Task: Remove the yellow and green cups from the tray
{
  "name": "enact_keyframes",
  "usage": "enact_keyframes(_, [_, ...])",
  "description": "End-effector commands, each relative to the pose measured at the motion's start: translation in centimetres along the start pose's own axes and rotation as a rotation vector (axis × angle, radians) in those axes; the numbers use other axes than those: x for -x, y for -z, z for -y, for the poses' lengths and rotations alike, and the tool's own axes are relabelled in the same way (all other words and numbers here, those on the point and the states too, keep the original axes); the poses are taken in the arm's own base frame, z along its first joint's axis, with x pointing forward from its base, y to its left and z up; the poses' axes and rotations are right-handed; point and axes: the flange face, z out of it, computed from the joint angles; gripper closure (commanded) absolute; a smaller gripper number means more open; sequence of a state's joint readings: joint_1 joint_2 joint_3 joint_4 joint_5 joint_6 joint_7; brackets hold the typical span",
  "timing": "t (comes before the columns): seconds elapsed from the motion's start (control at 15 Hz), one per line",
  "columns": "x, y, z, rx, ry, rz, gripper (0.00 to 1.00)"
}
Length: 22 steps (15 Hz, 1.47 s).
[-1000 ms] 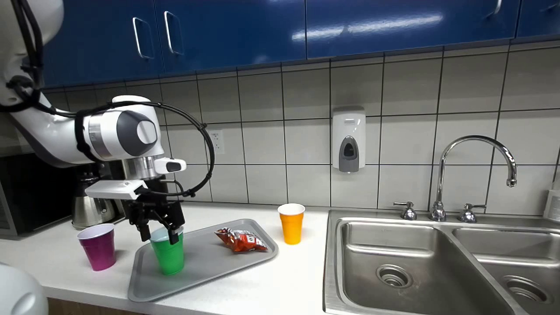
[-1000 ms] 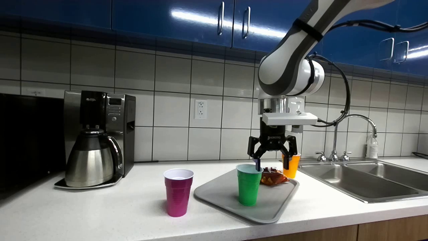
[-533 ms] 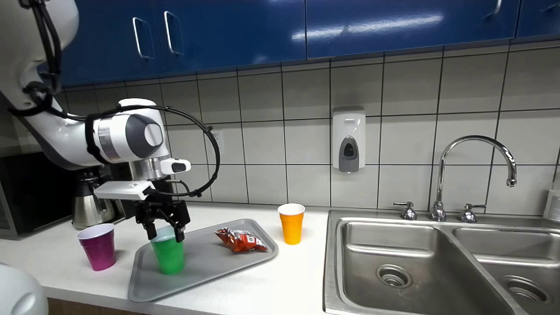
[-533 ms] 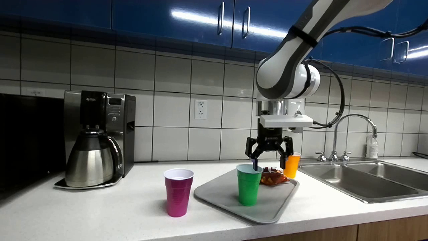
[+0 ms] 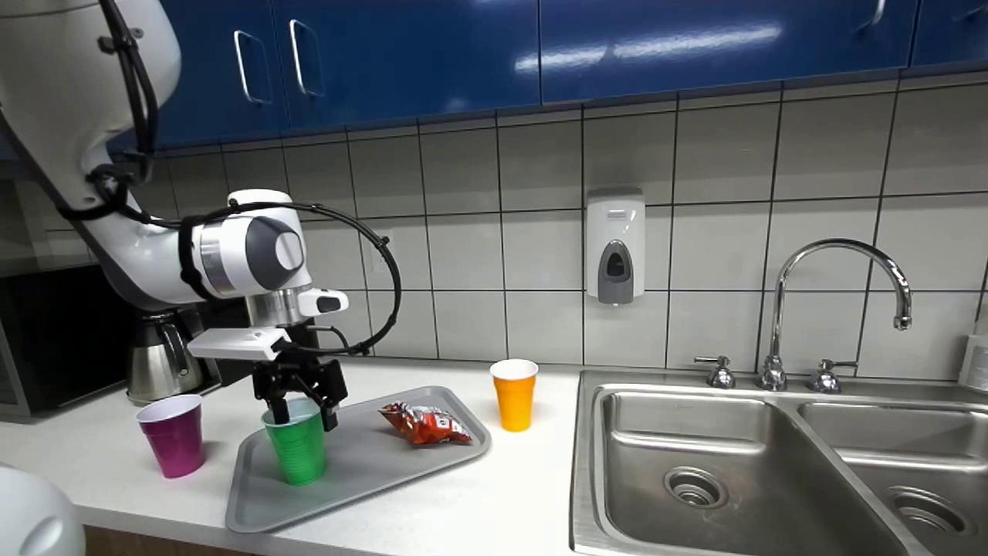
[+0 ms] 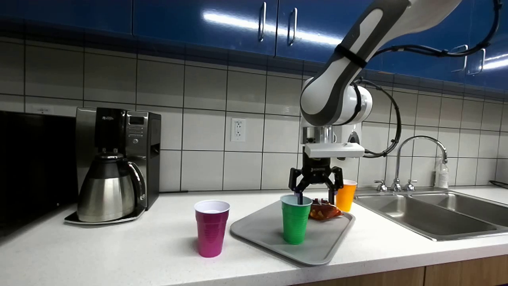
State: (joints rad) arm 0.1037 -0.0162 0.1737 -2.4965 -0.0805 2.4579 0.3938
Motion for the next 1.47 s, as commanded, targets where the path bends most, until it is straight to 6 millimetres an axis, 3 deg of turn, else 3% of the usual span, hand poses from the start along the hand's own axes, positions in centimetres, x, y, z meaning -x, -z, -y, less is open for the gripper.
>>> enact_keyframes(0.0, [-1.4,-1.1,0.3,0.004,-0.018,-0.003,0.00])
enact_keyframes(0.27, [-2.1,-1.9,0.2,0.001,-0.024,0.002,0.00])
enact_keyframes(0.33, [-2.3,-2.0,0.2,-0.003,-0.028,0.004,0.25])
enact_keyframes(0.47, [-2.5,-2.2,0.2,-0.004,-0.028,0.003,0.34])
enact_keyframes(1.0, [-2.7,-2.7,0.4,-0.010,-0.025,0.002,0.97])
enact_keyframes(1.4, [-2.7,-2.1,0.6,-0.017,-0.028,-0.011,0.99])
